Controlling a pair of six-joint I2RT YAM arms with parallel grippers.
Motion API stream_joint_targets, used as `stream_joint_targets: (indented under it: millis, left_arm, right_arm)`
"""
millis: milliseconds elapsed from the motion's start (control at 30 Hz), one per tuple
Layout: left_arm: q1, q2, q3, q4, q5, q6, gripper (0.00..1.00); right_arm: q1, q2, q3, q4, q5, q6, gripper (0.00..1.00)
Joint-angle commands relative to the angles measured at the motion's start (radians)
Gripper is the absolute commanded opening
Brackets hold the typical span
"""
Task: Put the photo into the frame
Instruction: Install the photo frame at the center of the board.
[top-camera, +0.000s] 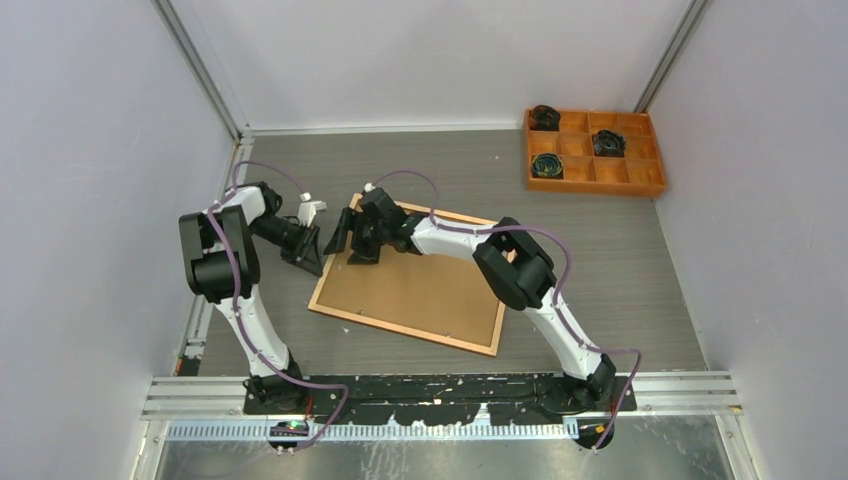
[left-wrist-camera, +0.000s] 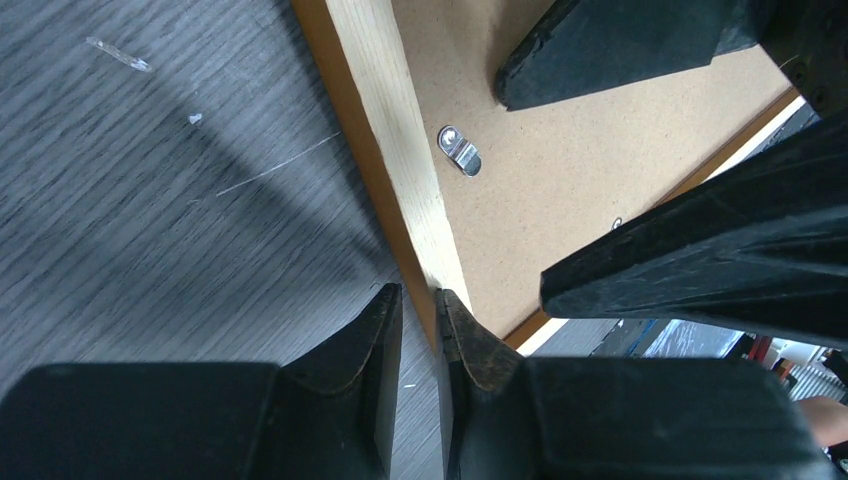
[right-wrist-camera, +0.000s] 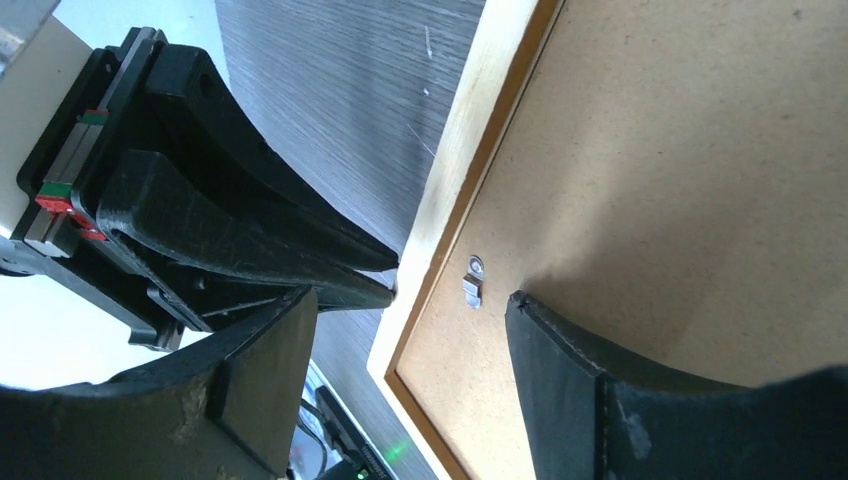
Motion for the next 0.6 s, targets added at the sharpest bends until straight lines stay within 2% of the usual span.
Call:
stream_joint_targets:
  millis: [0,167,567]
  left_arm:
    - [-0.001,0.009,0.003,0.010,0.024,0.016,0.20]
    - [-0.001,0.009,-0.004,0.014,0.019,0.016,0.20]
    - [0.000,0.004,-0.006,0.018,0.015,0.015,0.19]
  right_arm:
    - [0.016,0.029,0.031,0.034,-0.022,0.034,0.72]
    - [0.023,0.042,0.043,0.030,-0.024,0.038,0.61]
    - [0.032,0.066,0.066,0.021,-0.032,0.046,0.60]
